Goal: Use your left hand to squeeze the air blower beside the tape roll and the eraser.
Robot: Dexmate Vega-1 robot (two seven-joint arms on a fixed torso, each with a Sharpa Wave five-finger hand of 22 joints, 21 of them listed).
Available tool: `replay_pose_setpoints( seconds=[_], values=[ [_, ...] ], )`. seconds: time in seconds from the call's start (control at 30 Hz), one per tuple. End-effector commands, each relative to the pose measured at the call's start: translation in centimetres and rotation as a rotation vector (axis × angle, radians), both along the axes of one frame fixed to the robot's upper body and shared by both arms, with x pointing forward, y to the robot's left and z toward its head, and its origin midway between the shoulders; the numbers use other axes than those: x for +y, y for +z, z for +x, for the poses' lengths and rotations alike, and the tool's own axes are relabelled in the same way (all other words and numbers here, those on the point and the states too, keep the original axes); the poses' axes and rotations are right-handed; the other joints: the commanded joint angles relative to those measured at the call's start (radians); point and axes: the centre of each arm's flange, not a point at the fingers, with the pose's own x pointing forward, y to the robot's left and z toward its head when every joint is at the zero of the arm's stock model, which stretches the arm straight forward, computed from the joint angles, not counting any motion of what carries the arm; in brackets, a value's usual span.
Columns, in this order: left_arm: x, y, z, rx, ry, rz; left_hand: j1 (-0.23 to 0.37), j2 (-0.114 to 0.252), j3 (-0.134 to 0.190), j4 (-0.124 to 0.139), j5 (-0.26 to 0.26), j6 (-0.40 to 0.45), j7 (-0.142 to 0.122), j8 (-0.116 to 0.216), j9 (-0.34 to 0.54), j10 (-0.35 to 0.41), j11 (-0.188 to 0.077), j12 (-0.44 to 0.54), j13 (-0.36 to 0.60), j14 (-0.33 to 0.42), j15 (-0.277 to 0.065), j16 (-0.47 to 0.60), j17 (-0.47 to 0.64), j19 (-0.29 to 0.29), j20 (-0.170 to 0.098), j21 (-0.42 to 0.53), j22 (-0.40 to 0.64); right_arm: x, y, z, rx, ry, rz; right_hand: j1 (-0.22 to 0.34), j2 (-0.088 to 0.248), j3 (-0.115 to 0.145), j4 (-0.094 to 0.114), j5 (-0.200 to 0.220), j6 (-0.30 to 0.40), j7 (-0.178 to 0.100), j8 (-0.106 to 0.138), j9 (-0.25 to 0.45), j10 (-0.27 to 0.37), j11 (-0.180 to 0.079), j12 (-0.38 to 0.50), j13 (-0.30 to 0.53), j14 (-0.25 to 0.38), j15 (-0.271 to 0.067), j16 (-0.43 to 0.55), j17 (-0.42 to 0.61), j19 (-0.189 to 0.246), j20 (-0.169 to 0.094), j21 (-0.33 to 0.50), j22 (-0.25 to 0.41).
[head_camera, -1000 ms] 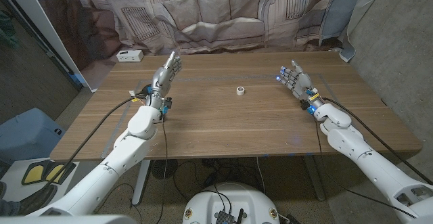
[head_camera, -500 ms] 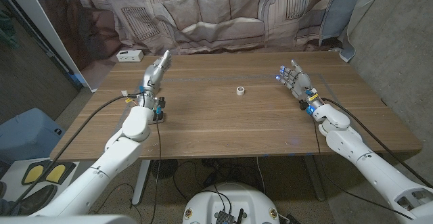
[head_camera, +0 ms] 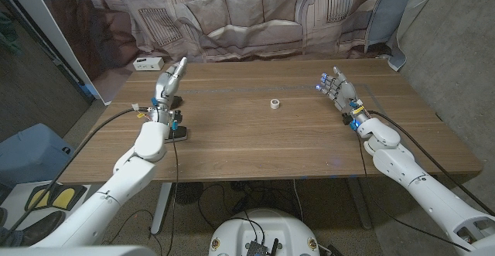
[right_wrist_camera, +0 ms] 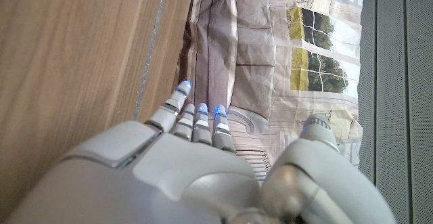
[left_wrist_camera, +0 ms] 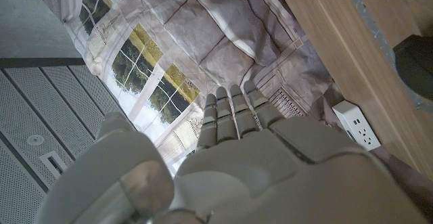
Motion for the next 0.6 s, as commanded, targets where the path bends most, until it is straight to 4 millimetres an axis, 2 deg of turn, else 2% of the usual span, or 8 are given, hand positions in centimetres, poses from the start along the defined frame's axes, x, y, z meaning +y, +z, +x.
replay_pose_setpoints(
  seconds=[0.03,0.6],
  values=[
    [1.3,0.4,-0.5,-0.007,0.108,0.039,0.013,0.000,-0.002,-0.010,0.000,0.011,-0.002,0.005,0.003,0.015,-0.003,0.004,0.005,0.010,-0.001,0.000,0.004,0.014,-0.002,0.004,0.003,0.7,-0.2,0.2,0.009,0.003,0.002,0.005,0.008,0.003,-0.005,-0.002,0.005,0.002,0.000,0.002,0.008,0.001,0.005,0.004,0.005,0.008,0.003,0.003,0.003,0.004,0.000,0.002],
    [2.9,1.3,-1.5,-0.007,0.255,0.112,0.019,0.001,-0.001,-0.014,0.000,0.015,-0.002,0.002,0.003,0.019,-0.003,0.002,0.006,0.018,-0.002,-0.002,0.004,0.027,0.000,0.003,0.003,1.0,-0.3,0.4,0.015,-0.001,0.002,0.005,0.010,0.002,-0.005,-0.002,0.004,0.005,-0.001,0.002,0.006,0.002,0.002,0.004,0.003,0.013,0.000,0.003,0.003,0.006,-0.002,0.002]
  ],
)
